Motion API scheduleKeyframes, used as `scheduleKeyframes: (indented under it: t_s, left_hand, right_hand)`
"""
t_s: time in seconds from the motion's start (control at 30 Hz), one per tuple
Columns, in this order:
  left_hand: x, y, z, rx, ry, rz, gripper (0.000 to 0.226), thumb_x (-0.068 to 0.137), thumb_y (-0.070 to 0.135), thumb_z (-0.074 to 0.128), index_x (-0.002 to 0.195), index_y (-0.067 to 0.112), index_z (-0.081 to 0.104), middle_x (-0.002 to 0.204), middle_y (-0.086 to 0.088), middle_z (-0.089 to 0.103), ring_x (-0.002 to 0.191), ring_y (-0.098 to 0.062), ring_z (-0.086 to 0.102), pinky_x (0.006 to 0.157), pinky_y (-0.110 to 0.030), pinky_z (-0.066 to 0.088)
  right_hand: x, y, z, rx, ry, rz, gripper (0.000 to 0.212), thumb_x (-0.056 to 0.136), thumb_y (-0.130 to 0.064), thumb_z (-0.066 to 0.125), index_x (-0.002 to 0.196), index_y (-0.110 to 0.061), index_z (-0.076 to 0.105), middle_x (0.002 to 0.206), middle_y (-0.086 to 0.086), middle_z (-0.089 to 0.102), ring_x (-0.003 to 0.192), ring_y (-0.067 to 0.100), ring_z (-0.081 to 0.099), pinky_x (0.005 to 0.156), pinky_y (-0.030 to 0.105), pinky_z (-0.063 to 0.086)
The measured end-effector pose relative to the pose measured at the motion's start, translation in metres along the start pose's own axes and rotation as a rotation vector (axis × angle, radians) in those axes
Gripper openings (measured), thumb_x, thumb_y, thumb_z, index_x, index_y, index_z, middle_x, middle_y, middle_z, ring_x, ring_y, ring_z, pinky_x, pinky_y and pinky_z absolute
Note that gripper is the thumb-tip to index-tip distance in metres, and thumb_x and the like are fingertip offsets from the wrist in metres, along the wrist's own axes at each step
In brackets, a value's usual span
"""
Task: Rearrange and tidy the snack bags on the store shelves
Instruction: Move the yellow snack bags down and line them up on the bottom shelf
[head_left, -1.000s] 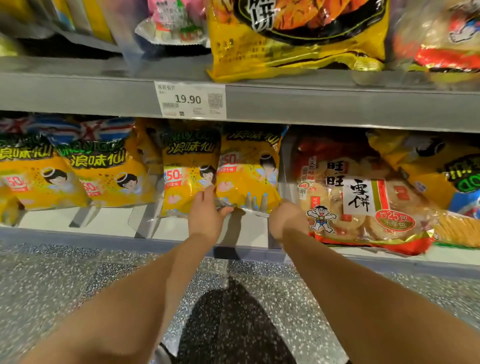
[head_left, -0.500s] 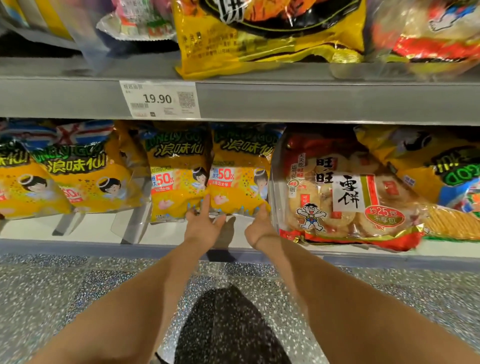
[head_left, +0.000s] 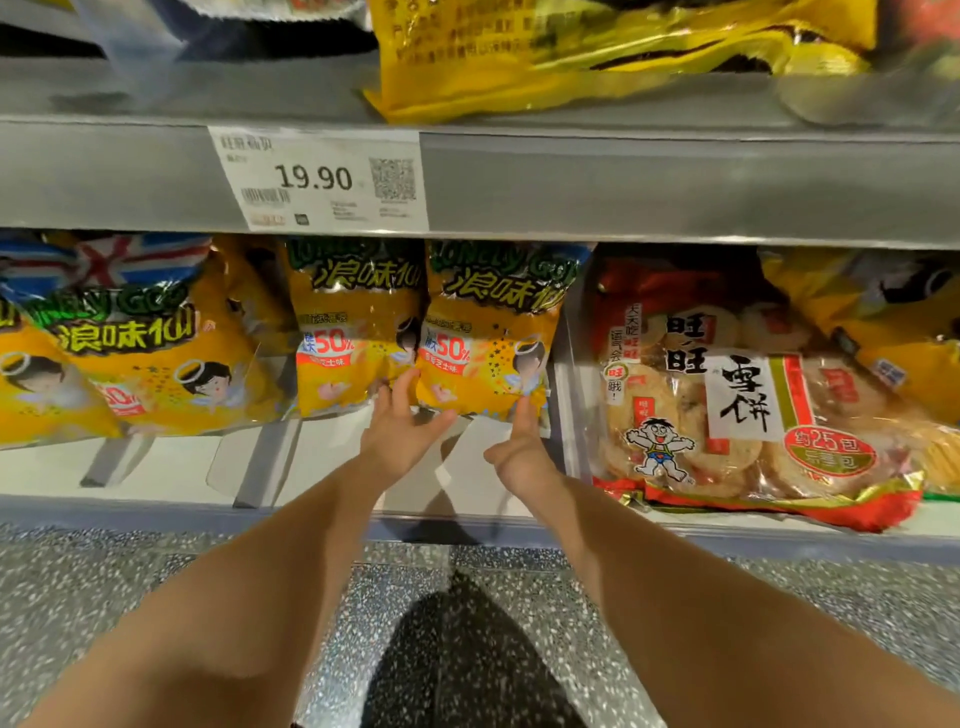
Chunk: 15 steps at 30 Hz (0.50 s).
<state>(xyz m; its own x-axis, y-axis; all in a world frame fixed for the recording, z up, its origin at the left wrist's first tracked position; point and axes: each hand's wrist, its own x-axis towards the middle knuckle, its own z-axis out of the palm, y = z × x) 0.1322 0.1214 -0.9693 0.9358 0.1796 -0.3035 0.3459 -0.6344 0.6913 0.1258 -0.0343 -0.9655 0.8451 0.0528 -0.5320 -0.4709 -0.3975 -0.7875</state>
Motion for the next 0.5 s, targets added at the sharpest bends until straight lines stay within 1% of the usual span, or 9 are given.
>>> scheduleKeyframes:
  t_s: [0.07, 0.1, 0.17, 0.23, 0.27, 0.33, 0.4, 0.5]
  left_hand:
    - [0.000, 0.002, -0.002, 0.006, -0.005, 0.001, 0.103, 0.056, 0.077, 0.047, 0.144, 0.033, 0.018, 0.150, -0.009, 0.021, 0.134, -0.028, 0.035, 0.106, -0.047, 0.035]
    - [-0.003, 0.002, 0.000, 0.035, -0.013, 0.008, 0.098, 0.063, 0.073, 0.051, 0.146, 0.034, 0.015, 0.152, -0.011, 0.018, 0.135, -0.030, 0.034, 0.105, -0.046, 0.036]
    - [-0.009, 0.001, 0.003, 0.133, -0.022, 0.022, 0.091, 0.077, 0.064, 0.057, 0.147, 0.039, 0.005, 0.157, -0.014, 0.004, 0.140, -0.033, 0.027, 0.107, -0.047, 0.035]
    - [-0.016, 0.001, 0.006, 0.221, -0.022, 0.018, 0.087, 0.083, 0.063, 0.051, 0.147, 0.042, -0.004, 0.158, -0.016, -0.002, 0.141, -0.035, 0.026, 0.107, -0.049, 0.034]
    - [-0.019, 0.003, 0.007, 0.252, -0.026, 0.014, 0.086, 0.083, 0.065, 0.048, 0.146, 0.043, -0.007, 0.158, -0.017, -0.002, 0.139, -0.036, 0.029, 0.107, -0.050, 0.035]
    - [-0.029, 0.008, 0.009, 0.300, -0.027, 0.014, 0.087, 0.083, 0.067, 0.045, 0.146, 0.041, -0.009, 0.158, -0.017, -0.001, 0.136, -0.036, 0.035, 0.104, -0.049, 0.037]
    - [-0.040, 0.015, 0.013, 0.361, -0.001, 0.029, 0.087, 0.085, 0.066, 0.043, 0.148, 0.035, -0.008, 0.158, -0.014, 0.000, 0.138, -0.034, 0.033, 0.105, -0.048, 0.037]
    - [-0.060, 0.031, 0.019, 0.415, 0.084, 0.069, 0.085, 0.088, 0.062, 0.042, 0.150, 0.024, -0.001, 0.158, -0.012, 0.008, 0.140, -0.031, 0.027, 0.106, -0.047, 0.035]
  right_hand:
    - [0.001, 0.001, 0.003, 0.044, -0.004, -0.025, 0.084, 0.089, 0.007, 0.046, 0.150, -0.019, -0.006, 0.160, 0.002, -0.006, 0.147, 0.019, 0.006, 0.114, 0.033, 0.027]
    - [-0.002, 0.001, 0.003, 0.034, 0.002, -0.024, 0.084, 0.089, 0.006, 0.046, 0.150, -0.019, -0.005, 0.160, 0.002, -0.005, 0.147, 0.020, 0.006, 0.114, 0.031, 0.027]
    - [-0.010, 0.001, 0.002, 0.022, 0.007, -0.028, 0.084, 0.089, 0.005, 0.047, 0.150, -0.018, -0.005, 0.159, 0.004, 0.000, 0.147, 0.022, 0.009, 0.113, 0.033, 0.027]
    - [-0.016, -0.002, 0.001, 0.045, -0.007, -0.019, 0.087, 0.088, 0.007, 0.048, 0.149, -0.018, -0.009, 0.159, 0.002, -0.010, 0.147, 0.020, 0.004, 0.112, 0.032, 0.030]
    - [-0.021, -0.003, 0.001, 0.013, -0.010, -0.019, 0.088, 0.088, 0.005, 0.048, 0.149, -0.017, -0.011, 0.159, 0.000, -0.012, 0.147, 0.019, 0.003, 0.112, 0.031, 0.030]
    - [-0.032, -0.006, 0.000, -0.104, -0.004, -0.038, 0.084, 0.092, -0.002, 0.048, 0.149, -0.016, -0.013, 0.159, 0.000, -0.013, 0.147, 0.018, 0.002, 0.115, 0.029, 0.023]
    - [-0.044, -0.010, -0.004, -0.151, -0.006, -0.084, 0.080, 0.095, -0.010, 0.046, 0.148, -0.015, -0.014, 0.159, 0.001, -0.013, 0.147, 0.019, 0.001, 0.117, 0.029, 0.017]
    - [-0.063, -0.016, -0.015, -0.228, -0.024, -0.146, 0.077, 0.097, -0.016, 0.044, 0.149, -0.014, -0.012, 0.159, 0.002, -0.012, 0.147, 0.021, 0.005, 0.115, 0.029, 0.017]
